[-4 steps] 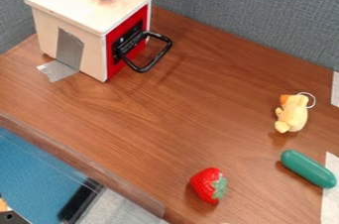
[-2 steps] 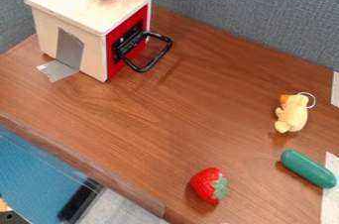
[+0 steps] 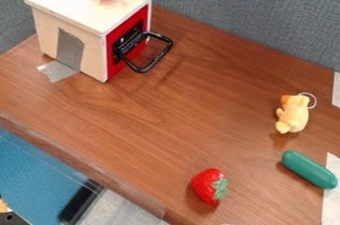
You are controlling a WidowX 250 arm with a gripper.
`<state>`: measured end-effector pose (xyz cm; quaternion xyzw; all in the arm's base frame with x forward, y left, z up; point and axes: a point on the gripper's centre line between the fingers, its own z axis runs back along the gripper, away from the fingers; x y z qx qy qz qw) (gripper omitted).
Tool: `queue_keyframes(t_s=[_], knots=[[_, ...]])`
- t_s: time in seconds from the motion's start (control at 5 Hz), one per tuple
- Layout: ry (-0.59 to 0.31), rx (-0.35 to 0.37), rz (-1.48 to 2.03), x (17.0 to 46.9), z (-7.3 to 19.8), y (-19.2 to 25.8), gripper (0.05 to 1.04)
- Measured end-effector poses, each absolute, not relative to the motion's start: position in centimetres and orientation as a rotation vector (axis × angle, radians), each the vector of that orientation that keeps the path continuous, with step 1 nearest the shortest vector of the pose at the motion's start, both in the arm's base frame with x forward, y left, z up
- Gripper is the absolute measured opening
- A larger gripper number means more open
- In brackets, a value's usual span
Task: Opened the drawer
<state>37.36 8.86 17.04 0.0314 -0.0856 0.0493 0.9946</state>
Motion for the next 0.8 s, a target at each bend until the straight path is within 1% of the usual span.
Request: queue_keyframes(t_s=[0.2,0.4,0.6,0.8], knots=[[-0.161,0.095,0.01,37.4,15.8,5.5,1.001],[-0.155,0.133,-0.052,37.4,14.4,3.3,1.001],[-0.11,0.174,-0.077,37.7,11.5,2.1,1.001],[-0.066,0.252,-0.097,38.2,8.3,2.2,1.001]])
